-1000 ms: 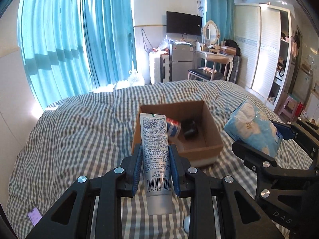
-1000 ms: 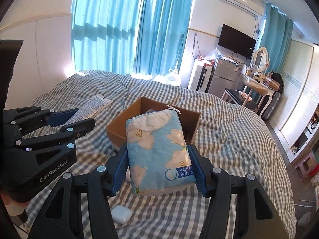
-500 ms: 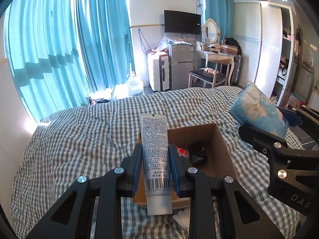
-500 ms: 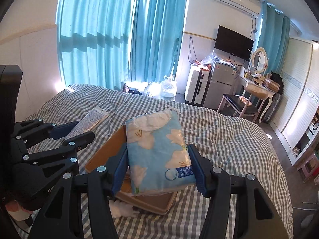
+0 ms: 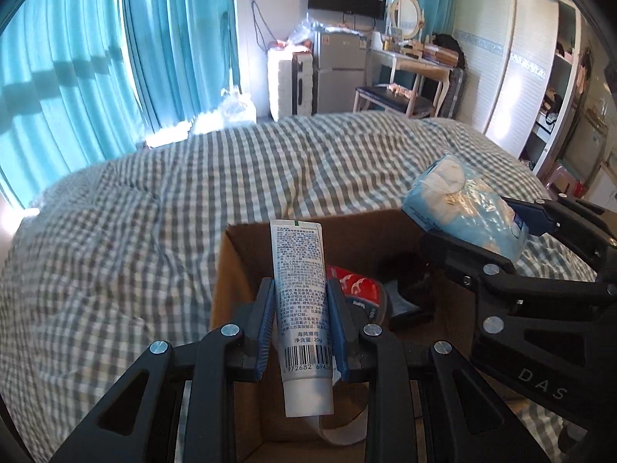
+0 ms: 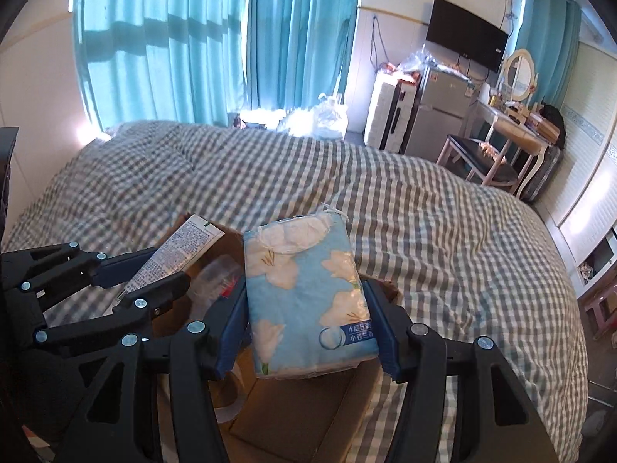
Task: Organize objects
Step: 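Carry the white tube and tissue pack over the box with both tools, then open both tools to drop the tube and tissue pack into the box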
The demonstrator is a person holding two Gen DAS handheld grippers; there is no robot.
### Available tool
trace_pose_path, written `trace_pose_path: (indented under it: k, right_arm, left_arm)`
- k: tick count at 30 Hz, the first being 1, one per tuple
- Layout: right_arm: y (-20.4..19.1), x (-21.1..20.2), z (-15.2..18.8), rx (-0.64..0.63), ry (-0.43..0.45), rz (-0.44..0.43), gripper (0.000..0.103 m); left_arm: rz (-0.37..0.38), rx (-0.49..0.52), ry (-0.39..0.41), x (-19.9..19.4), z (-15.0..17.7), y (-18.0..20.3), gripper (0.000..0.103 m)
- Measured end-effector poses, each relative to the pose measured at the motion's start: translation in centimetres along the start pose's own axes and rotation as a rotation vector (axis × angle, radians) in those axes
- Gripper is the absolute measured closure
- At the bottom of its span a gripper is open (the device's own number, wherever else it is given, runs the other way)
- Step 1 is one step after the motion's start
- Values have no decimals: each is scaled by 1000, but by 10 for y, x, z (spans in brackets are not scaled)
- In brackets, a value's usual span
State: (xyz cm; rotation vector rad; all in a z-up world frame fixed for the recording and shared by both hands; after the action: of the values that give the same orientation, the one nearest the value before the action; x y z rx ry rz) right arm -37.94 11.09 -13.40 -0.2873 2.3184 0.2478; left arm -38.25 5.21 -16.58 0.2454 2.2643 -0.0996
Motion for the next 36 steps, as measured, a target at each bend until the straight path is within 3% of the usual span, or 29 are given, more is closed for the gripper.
trace_pose_path:
  k: [5, 11, 19, 22, 26, 28, 32, 36]
  right_arm:
    - [7, 23, 21, -16, -35, 6, 46]
    - [6, 36, 45, -17, -86, -22, 46]
    - [7, 16, 48, -27, -64, 11, 45]
    - [9, -4, 46, -13, -34, 14, 38]
    - [11, -37, 37, 9, 11, 6, 35]
    - [13, -59, 33, 14, 36, 13, 31]
    - [17, -109, 23, 30, 104, 38, 31]
    - [16, -166, 13, 32, 180, 66, 31]
  left_arm:
    - [26, 1, -42, 27, 16, -3, 77]
    - [35, 16, -41, 29, 22, -2, 77]
    - [39, 9, -55, 18, 34, -1, 76]
    - [50, -5, -49, 2, 32, -1, 73]
    - [51, -7, -15, -31, 22, 2, 52]
    - [46, -5, 14, -49, 16, 3, 47]
    - [38, -20, 75, -96, 5, 7, 23]
    - [14, -12, 155, -155, -1, 10, 18]
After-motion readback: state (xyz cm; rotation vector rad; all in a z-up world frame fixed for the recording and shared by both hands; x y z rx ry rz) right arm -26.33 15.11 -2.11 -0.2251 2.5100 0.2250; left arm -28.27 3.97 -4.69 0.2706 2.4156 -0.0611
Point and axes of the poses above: each gripper's, at about its wrist camera, not at the fingertips, and x roughly the way its jaws point, y to its right, z to its underside, the point moved 10 cm from there along x, roughly the way its jaws point, and after that the axes turned 1 degree about y, right-handed, at the moved point
